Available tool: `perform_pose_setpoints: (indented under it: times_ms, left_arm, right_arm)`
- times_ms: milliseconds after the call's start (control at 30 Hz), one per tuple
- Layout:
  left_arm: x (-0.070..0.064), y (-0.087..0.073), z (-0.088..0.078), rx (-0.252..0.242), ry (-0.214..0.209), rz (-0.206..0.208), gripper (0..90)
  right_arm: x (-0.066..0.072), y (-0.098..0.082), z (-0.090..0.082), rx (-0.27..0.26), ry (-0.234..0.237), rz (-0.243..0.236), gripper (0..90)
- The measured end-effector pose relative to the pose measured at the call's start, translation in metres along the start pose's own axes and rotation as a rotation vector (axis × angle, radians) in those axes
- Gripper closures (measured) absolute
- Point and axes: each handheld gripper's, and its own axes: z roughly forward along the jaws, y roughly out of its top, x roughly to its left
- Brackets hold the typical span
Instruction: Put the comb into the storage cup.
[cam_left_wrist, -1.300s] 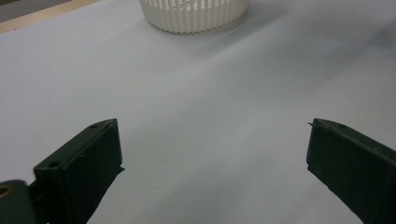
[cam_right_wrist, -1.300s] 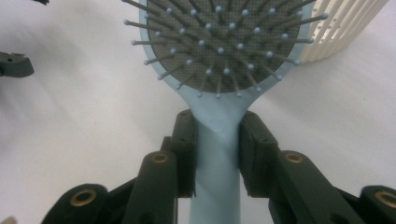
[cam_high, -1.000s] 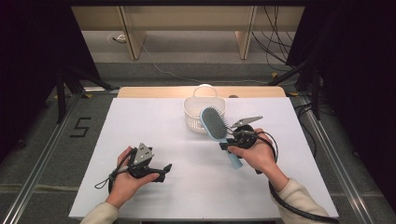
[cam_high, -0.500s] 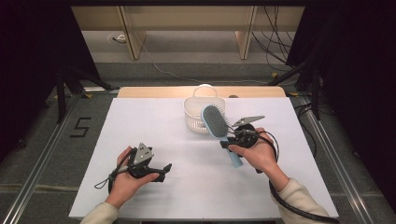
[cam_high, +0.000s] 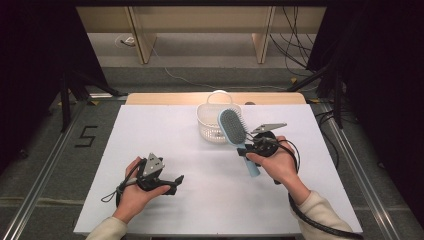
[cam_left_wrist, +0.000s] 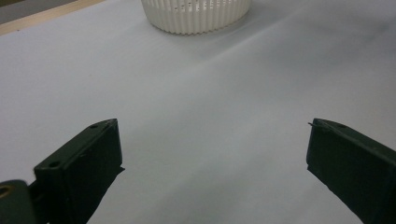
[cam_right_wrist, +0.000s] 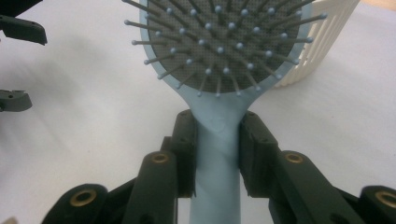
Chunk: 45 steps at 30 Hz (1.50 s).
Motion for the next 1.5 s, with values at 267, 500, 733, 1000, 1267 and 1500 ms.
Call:
perform_pose_setpoints:
  times_ms: [267, 500, 733, 1000, 1267, 1500]
  left_arm:
    - [0.0000, 0.0001, -0.0001, 0.000, 0.000, 0.001, 2.9]
    - [-0.0001, 0.0001, -0.0001, -0.001, 0.000, 0.000, 2.9]
    - [0.0002, 0.0001, -0.0001, -0.001, 0.001, 0.001, 3.0]
    - [0.0001, 0.0001, -0.0002, -0.001, 0.002, -0.001, 3.0]
    - [0.0000, 0.0000, -0.0002, -0.002, 0.002, -0.002, 3.0]
    - [0.0001, 0.0001, -0.0002, -0.003, 0.002, -0.002, 3.0]
  right_arm:
    - [-0.0010, 0.0003, -0.0016, -0.027, -0.009, 0.009, 70.9]
    - [-0.0017, 0.0009, -0.0033, -0.041, -0.012, 0.025, 70.8]
    - [-0.0033, 0.0015, -0.0051, -0.063, -0.017, 0.032, 70.8]
    - [-0.0047, 0.0022, -0.0071, -0.078, -0.017, 0.038, 70.9]
    - [-0.0065, 0.0028, -0.0089, -0.084, -0.018, 0.044, 70.8]
    - [-0.0081, 0.0032, -0.0101, -0.093, -0.021, 0.045, 70.8]
